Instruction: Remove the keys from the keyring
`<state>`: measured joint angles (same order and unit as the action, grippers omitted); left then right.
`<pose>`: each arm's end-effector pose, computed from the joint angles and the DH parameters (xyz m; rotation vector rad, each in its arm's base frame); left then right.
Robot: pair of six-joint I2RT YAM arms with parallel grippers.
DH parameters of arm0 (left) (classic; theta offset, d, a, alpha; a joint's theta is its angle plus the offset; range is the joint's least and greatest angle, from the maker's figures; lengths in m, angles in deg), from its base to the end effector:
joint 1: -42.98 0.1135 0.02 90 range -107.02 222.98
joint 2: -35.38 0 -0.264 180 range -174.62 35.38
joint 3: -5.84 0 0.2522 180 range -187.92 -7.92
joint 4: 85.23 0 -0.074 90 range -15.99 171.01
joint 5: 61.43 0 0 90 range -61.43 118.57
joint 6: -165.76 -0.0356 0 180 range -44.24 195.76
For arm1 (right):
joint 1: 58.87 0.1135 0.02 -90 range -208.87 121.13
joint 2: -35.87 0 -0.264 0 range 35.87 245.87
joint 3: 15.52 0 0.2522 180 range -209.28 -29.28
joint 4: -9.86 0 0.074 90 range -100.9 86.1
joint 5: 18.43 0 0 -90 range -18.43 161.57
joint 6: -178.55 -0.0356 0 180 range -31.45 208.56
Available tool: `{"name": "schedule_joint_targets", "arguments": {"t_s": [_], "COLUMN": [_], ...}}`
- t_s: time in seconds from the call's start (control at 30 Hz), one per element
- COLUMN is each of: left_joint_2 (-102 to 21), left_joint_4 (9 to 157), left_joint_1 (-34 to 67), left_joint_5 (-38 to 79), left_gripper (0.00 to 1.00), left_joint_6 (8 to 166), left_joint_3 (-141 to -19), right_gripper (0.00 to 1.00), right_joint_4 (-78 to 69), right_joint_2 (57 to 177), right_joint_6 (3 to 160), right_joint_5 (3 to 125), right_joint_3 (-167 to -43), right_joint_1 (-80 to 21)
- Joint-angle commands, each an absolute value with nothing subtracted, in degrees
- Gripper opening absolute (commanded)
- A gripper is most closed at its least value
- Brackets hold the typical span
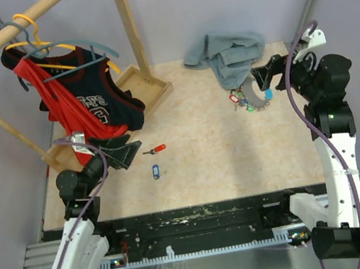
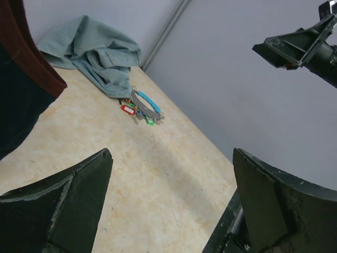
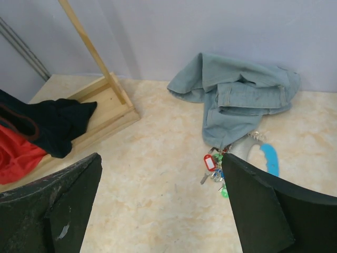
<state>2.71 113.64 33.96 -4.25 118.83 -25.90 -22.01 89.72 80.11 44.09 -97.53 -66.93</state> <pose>0.1439 -0.0424 0.2839 0.1222 1.3921 -1.1247 0.1924 -0.0107 0.4389 -0.1334 1.6375 0.3965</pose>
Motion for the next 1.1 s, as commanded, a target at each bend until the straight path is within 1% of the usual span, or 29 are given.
{"name": "schedule_joint_targets", "arguments": {"t_s": [0.0,0.1,0.2,0.27,0.33,0.37,0.43,0.5,0.6,0.67,0.73,0.87,0.97,1.07], "left_joint_2": [-0.6,-3.2,-7.1,-10.2,-12.6,-13.5,-15.1,-17.3,-20.4,-22.4,-24.7,-30.5,-33.2,-37.6], "left_joint_4": [122.2,129.5,136.0,139.0,137.5,131.8,123.3,120.5,122.4,124.5,127.0,133.3,137.2,143.4], "left_joint_1": [33.7,33.7,33.0,30.3,24.1,19.4,10.2,4.9,3.6,3.6,3.6,3.7,3.7,3.7], "left_joint_5": [-11.9,-13.5,-14.9,-15.0,-13.0,-9.8,-1.4,4.4,5.5,6.5,7.9,11.0,12.3,13.1], "left_gripper": [0.99,0.99,1.0,1.0,1.0,1.0,1.0,1.0,1.0,1.0,1.0,1.0,1.0,1.0], "left_joint_6": [120.2,121.7,121.6,120.1,114.3,108.8,97.9,92.4,91.7,91.9,91.7,90.9,89.4,88.8], "left_joint_3": [-25.4,-23.2,-22.1,-22.5,-24.2,-25.9,-29.2,-31.3,-32.3,-32.8,-33.4,-35.4,-36.4,-36.9], "right_gripper": [0.96,0.96,0.96,0.96,0.96,0.96,0.96,0.97,0.97,0.97,0.97,0.96,0.92,0.9], "right_joint_4": [-18.3,-15.3,-13.9,-14.6,-16.7,-17.5,-17.9,-17.1,-14.8,-17.7,-20.8,-24.4,-29.2,-29.1], "right_joint_2": [88.5,91.4,94.9,97.1,99.2,100.3,101.7,103.6,108.1,112.6,115.6,122.2,127.9,132.2], "right_joint_6": [74.3,75.9,83.5,92.1,99.7,102.6,106.9,111.2,114.3,116.8,119.7,117.8,116.8,115.0], "right_joint_5": [41.4,38.3,30.9,22.2,16.2,16.5,21.0,25.7,26.8,27.9,32.9,39.9,41.3,44.8], "right_joint_3": [-95.8,-94.7,-93.6,-92.9,-92.7,-92.5,-91.9,-90.6,-89.5,-91.9,-94.8,-102.5,-109.0,-110.4], "right_joint_1": [-67.2,-67.2,-67.2,-67.2,-67.0,-66.5,-65.0,-63.3,-62.4,-61.0,-59.1,-58.5,-58.5,-58.5]}}
